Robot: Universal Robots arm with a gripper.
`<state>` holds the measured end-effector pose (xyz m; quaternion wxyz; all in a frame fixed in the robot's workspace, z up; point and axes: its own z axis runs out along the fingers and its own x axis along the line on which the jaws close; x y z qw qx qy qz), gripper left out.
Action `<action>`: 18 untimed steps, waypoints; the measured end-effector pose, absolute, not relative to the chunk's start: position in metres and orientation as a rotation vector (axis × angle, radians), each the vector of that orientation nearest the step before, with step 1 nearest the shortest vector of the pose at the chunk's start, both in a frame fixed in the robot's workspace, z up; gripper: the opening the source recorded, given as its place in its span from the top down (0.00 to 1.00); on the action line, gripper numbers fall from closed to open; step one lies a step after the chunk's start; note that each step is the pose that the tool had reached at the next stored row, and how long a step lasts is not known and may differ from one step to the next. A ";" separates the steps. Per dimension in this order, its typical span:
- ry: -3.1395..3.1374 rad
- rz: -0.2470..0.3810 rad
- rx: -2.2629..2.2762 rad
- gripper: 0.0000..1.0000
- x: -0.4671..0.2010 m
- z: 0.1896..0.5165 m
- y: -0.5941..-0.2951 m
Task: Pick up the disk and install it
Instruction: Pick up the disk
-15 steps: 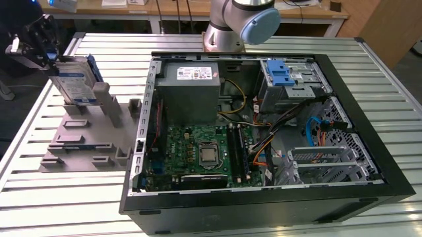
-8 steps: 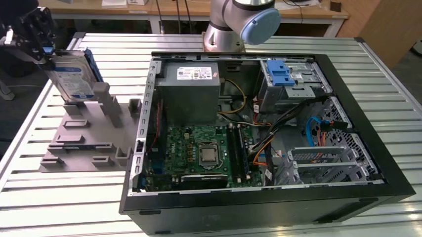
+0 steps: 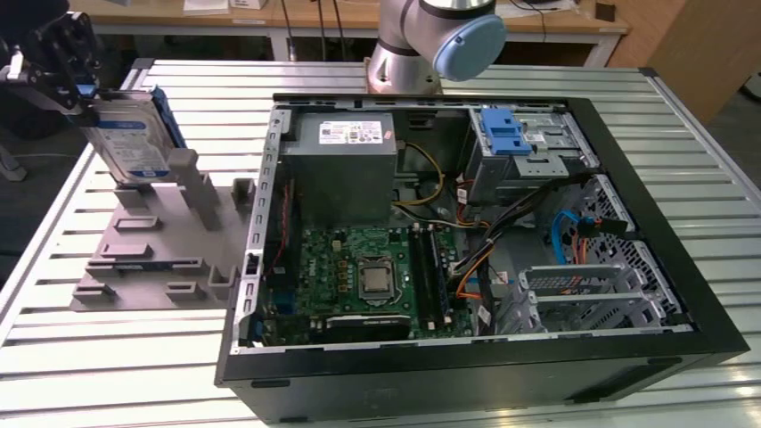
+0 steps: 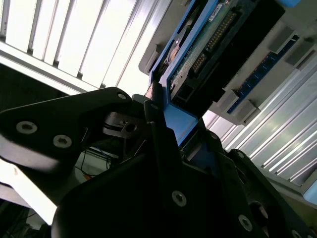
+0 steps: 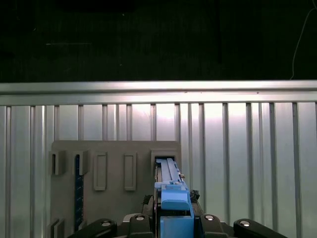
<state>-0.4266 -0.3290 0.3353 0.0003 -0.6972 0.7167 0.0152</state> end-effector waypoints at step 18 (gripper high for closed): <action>2.251 0.047 -2.190 0.64 -0.427 0.361 -0.329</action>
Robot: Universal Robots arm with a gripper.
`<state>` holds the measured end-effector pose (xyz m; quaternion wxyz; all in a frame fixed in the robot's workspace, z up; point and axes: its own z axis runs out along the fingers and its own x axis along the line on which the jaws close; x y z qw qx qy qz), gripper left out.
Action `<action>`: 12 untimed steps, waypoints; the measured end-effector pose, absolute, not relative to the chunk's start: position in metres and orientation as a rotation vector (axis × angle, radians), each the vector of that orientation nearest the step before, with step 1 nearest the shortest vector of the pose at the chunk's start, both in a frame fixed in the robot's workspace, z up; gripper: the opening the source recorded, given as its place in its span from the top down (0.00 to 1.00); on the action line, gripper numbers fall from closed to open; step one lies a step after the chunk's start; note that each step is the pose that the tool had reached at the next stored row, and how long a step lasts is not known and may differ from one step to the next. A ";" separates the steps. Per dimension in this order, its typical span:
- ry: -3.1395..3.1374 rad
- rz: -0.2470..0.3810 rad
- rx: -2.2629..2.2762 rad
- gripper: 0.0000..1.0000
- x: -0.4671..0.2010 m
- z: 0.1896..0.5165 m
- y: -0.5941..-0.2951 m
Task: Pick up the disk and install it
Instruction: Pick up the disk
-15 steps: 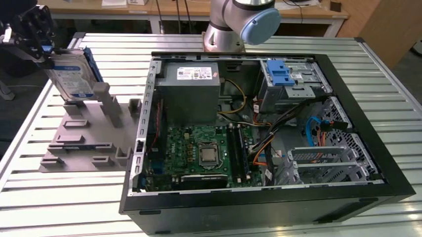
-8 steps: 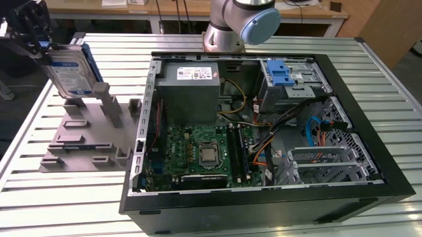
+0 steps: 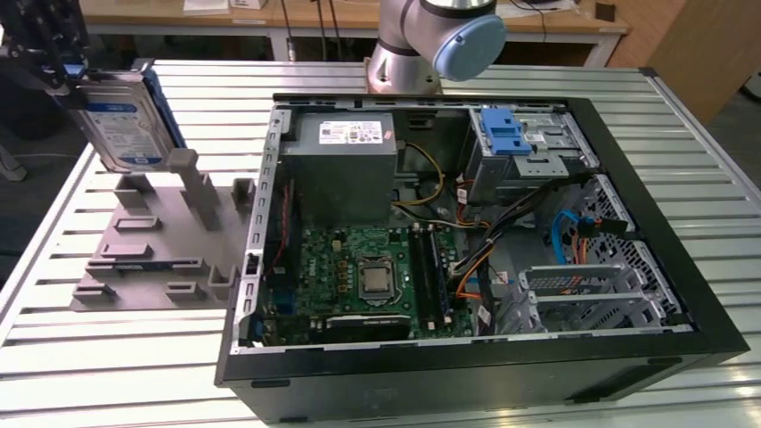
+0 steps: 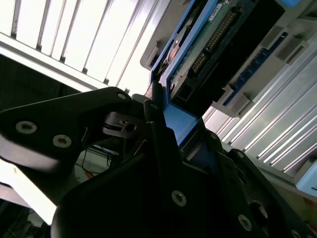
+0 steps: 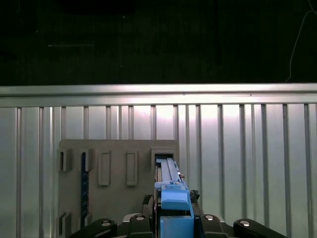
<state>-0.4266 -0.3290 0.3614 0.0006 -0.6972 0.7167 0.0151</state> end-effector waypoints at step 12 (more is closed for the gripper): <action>2.251 0.047 -2.190 0.64 -0.427 0.377 -0.329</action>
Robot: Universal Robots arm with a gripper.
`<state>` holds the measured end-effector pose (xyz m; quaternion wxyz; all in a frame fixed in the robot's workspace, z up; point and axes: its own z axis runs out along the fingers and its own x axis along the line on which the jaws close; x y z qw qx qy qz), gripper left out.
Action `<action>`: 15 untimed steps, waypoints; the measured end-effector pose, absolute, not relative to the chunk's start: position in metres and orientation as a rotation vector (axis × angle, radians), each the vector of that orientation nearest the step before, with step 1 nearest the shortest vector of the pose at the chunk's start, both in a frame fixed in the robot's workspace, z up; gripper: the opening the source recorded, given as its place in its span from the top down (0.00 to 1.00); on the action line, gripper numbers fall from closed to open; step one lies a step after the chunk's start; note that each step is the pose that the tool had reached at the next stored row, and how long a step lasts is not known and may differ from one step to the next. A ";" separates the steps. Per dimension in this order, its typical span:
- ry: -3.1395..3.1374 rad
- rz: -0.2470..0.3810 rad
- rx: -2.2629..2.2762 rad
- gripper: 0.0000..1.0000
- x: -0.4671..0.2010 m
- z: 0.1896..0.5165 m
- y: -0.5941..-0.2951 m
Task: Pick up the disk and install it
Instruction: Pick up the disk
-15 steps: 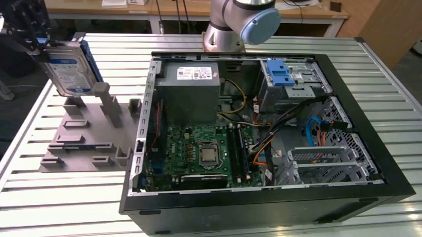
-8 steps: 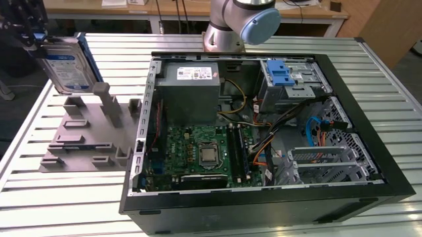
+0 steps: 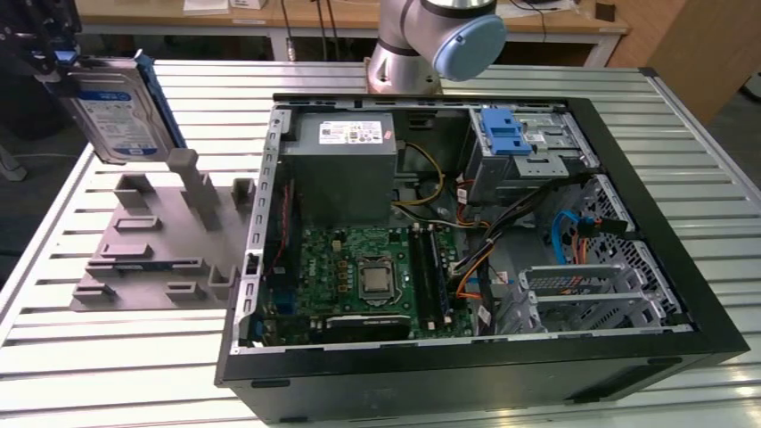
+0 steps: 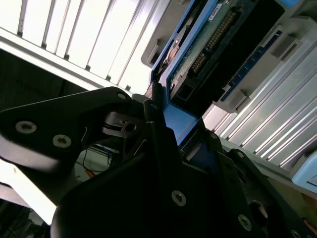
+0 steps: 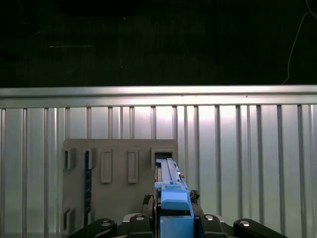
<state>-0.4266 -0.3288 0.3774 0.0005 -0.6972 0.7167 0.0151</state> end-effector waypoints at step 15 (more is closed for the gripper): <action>2.251 0.047 -2.190 0.64 -0.427 0.397 -0.328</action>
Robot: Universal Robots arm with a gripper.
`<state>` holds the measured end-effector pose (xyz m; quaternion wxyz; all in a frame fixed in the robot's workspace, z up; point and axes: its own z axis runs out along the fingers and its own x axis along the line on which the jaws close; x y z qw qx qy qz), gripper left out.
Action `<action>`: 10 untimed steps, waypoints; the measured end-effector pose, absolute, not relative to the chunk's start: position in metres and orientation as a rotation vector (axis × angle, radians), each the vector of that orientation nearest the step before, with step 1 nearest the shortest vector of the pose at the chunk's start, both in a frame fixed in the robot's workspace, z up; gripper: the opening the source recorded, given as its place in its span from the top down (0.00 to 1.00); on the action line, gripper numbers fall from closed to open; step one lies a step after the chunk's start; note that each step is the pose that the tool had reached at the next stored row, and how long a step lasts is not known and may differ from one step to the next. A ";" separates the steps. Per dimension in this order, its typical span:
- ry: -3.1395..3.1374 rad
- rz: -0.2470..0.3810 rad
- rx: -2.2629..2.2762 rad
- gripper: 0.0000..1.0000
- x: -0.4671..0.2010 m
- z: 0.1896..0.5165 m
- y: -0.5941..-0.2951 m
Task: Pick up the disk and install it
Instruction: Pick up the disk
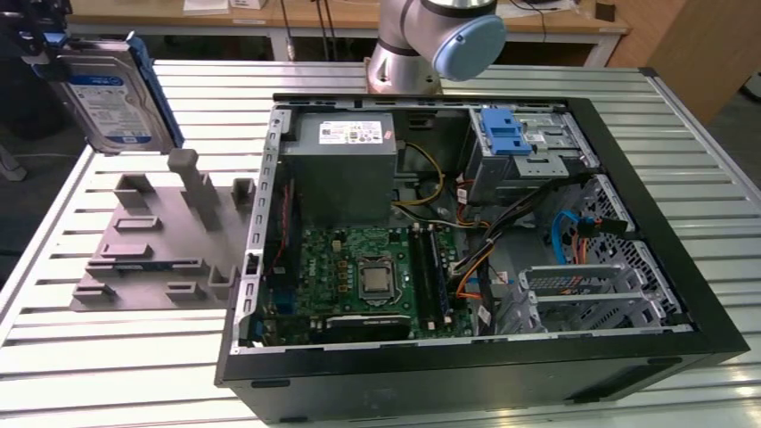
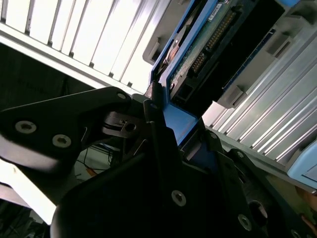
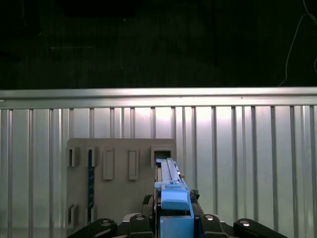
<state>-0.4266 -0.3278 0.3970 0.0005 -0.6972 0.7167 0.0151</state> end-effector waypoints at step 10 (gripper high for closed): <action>2.251 0.047 -2.190 0.64 -0.427 0.412 -0.326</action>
